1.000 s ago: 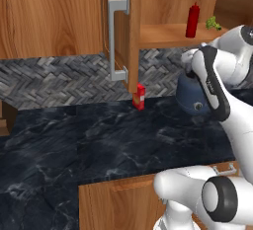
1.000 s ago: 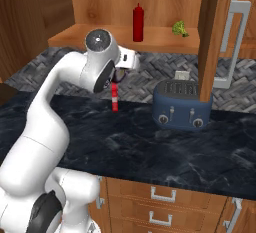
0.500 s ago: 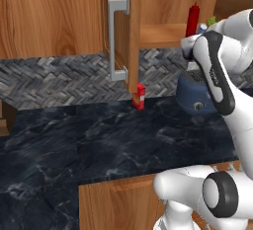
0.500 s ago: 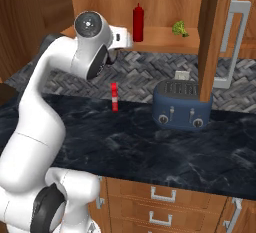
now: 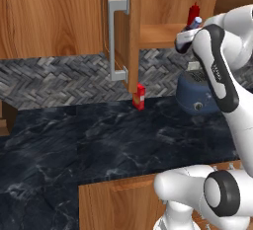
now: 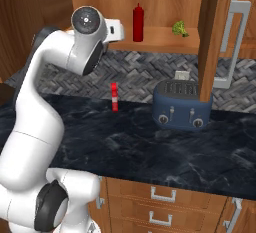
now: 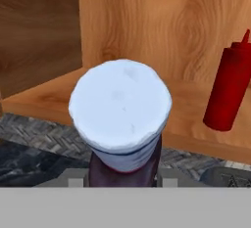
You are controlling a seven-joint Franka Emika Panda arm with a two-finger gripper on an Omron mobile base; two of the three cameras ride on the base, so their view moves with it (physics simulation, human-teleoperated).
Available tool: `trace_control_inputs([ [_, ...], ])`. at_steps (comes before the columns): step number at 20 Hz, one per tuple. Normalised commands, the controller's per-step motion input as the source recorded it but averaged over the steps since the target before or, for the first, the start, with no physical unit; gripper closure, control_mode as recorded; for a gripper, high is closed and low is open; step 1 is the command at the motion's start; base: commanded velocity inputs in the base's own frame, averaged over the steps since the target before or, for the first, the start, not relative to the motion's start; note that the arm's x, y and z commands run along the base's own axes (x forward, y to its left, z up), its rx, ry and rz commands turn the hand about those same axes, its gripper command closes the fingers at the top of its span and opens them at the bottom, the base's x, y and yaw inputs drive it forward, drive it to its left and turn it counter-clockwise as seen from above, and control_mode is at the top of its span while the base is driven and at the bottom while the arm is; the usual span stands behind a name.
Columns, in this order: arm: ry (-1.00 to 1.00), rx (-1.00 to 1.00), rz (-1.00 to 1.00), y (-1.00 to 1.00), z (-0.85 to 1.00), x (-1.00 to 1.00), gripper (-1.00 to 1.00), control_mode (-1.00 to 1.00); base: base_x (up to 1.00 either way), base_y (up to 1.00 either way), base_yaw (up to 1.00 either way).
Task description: Pick the condiment bottle and ketchup from the counter and place them in the cabinet.
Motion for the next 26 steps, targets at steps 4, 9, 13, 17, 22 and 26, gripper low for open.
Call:
trace_control_inputs([
  [4, -0.02, 0.0, 0.08, 0.29, 0.0, 0.09, 1.0, -1.0, 0.0, 0.0, 0.0],
  [9, -0.01, -0.06, 0.07, 0.09, 0.0, 0.11, 1.0, -1.0, 0.0, 0.0, 0.0],
  [13, 0.0, -0.08, 0.04, 0.0, 0.0, 0.27, 1.0, -1.0, 0.0, 0.0, 0.0],
  [17, 0.0, -0.04, 0.0, 0.0, 0.0, 0.34, 1.0, -1.0, 0.0, 0.0, 0.0],
  [22, 0.0, 0.0, 0.0, 0.0, 0.03, 0.39, 1.0, -1.0, 0.0, 0.0, 0.0],
  [26, 0.0, 0.0, 0.0, 0.0, 0.0, 0.4, 1.0, -1.0, 0.0, 0.0, 0.0],
])
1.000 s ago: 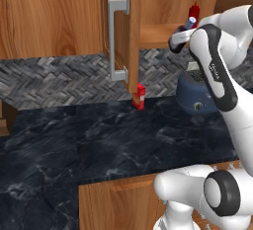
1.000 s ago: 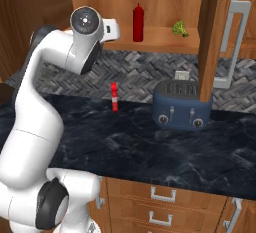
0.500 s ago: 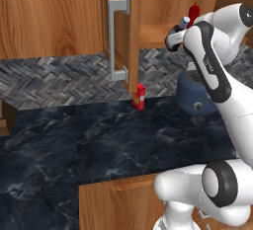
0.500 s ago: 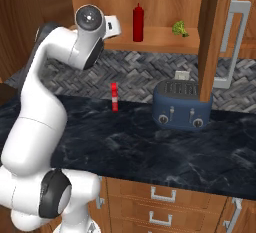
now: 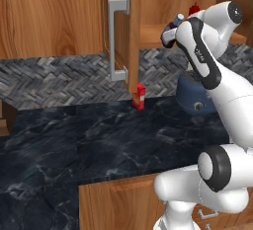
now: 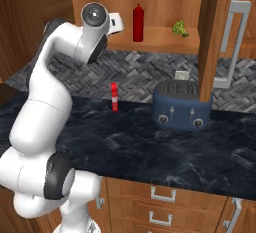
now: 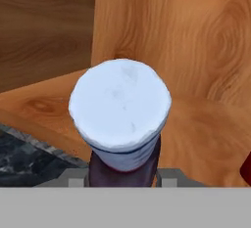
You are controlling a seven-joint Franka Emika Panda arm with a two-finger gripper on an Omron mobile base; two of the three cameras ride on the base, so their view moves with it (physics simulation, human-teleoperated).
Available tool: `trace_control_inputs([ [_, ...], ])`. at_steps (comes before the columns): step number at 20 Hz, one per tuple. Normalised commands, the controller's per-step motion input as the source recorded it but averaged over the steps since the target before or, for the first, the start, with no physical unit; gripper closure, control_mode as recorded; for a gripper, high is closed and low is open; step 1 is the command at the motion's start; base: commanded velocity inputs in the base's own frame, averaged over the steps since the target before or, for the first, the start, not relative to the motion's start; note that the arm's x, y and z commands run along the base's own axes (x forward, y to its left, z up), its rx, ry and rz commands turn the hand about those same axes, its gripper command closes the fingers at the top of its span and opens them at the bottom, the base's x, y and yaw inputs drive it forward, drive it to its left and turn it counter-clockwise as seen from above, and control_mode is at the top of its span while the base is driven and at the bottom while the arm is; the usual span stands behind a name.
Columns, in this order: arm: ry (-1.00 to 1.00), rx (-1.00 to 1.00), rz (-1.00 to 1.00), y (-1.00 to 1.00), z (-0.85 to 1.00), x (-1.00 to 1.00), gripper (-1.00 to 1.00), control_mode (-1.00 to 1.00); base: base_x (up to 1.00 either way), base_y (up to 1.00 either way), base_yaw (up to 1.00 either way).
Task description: Pick the condiment bottle and ketchup from the counter and place them in the cabinet.
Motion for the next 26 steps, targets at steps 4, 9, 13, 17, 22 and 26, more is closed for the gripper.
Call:
trace_control_inputs([
  [4, 0.0, 0.0, 0.0, 0.0, 0.0, 0.49, 1.0, -1.0, 0.0, 0.0, 0.0],
  [9, 0.0, 0.0, 0.01, 0.0, 0.0, 0.57, 1.0, -1.0, 0.0, 0.0, 0.0],
  [13, 0.0, 0.0, 0.02, 0.0, 0.0, 0.52, 1.0, -1.0, 0.0, 0.0, 0.0],
  [17, 0.0, 0.0, 0.01, 0.0, -0.01, 0.45, 1.0, -1.0, 0.0, 0.0, 0.0],
  [22, 0.0, 0.0, 0.02, 0.0, -0.21, 0.36, 1.0, -1.0, 0.0, 0.0, 0.0],
  [26, 0.0, 0.0, 0.05, 0.0, -0.42, 0.26, 1.0, -1.0, 0.0, 0.0, 0.0],
])
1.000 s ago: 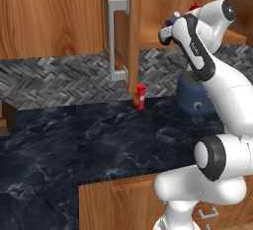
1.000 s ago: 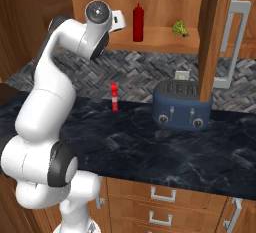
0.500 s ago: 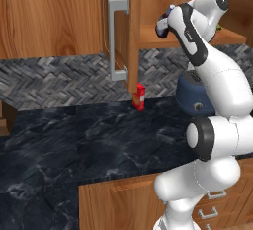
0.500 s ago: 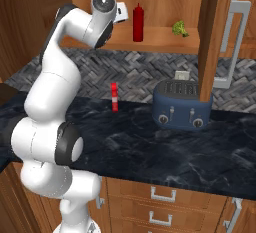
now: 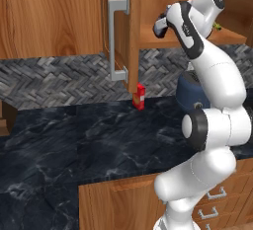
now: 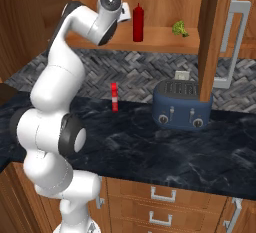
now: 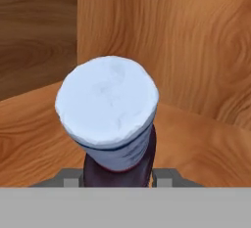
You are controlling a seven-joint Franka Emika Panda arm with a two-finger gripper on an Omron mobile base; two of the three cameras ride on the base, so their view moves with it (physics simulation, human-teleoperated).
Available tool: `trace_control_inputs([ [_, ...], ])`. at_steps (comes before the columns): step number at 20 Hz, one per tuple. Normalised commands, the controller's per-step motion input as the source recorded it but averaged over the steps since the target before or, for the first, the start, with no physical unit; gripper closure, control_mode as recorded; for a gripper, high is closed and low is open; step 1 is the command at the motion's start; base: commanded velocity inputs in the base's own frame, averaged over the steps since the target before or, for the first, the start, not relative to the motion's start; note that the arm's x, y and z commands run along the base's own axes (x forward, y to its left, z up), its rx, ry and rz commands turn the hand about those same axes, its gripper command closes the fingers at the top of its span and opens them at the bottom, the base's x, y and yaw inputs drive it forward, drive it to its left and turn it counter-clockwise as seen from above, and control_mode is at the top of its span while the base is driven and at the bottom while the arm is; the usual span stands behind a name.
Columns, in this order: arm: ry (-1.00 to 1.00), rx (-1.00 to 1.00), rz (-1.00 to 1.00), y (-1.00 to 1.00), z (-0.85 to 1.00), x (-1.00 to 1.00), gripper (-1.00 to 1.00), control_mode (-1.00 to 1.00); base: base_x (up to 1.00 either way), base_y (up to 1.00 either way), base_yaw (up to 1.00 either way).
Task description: Pick the condiment bottle and ketchup from the counter and place them in the cabinet.
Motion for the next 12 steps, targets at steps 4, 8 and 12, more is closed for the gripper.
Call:
trace_control_inputs([
  [4, 0.0, 0.0, 0.05, 0.0, -0.43, 0.27, 1.0, -1.0, 0.0, 0.0, 0.0],
  [8, 0.0, -0.01, 0.06, 0.16, -0.32, 0.29, 1.0, -1.0, 0.0, 0.0, 0.0],
  [12, 0.0, -0.03, 0.06, 0.24, -0.26, 0.27, -1.0, -1.0, 0.0, 0.0, 0.0],
])
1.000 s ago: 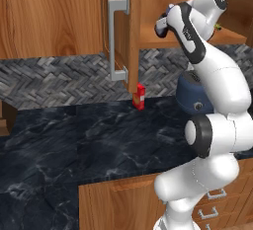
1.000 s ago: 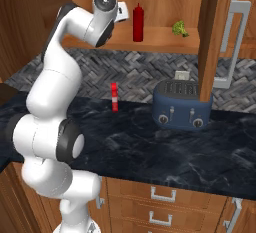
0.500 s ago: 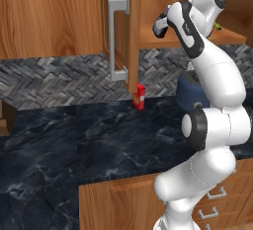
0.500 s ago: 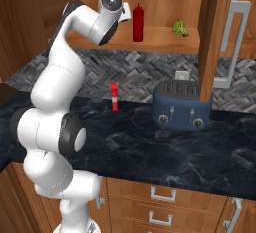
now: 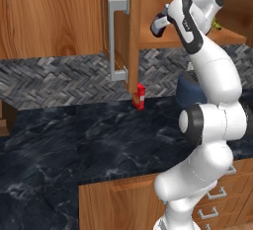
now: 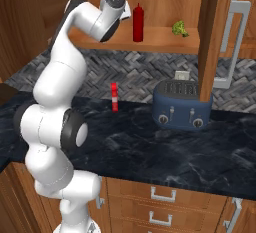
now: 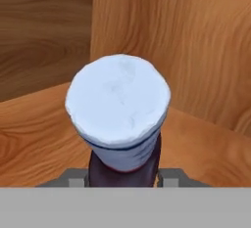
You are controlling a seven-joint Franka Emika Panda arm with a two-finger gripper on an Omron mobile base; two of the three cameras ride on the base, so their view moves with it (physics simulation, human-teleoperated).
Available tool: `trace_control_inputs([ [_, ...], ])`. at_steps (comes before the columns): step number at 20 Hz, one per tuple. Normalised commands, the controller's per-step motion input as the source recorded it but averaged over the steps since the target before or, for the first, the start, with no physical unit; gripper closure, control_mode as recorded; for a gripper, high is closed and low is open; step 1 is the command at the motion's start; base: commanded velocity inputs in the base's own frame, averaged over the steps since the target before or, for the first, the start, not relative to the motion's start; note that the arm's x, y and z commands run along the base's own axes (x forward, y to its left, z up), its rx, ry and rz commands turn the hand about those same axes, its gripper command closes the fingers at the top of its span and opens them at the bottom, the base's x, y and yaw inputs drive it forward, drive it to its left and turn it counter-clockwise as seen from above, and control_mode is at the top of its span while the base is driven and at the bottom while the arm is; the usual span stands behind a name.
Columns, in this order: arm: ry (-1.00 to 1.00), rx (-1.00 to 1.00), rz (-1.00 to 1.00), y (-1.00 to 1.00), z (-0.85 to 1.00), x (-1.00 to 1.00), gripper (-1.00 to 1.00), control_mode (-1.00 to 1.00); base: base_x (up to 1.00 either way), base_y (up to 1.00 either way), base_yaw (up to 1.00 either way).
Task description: Pick the condiment bottle and ketchup from the counter and place them in the cabinet.
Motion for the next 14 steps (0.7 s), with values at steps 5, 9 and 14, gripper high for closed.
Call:
trace_control_inputs([
  [5, 0.0, -0.03, 0.05, 0.07, -0.29, 0.15, -1.0, -1.0, 0.0, 0.0, 0.0],
  [9, 0.0, -0.04, 0.06, 0.04, -0.34, 0.2, -1.0, -1.0, 0.0, 0.0, 0.0],
  [14, 0.0, -0.03, 0.06, 0.0, -0.25, 0.03, -1.0, -1.0, 0.0, 0.0, 0.0],
])
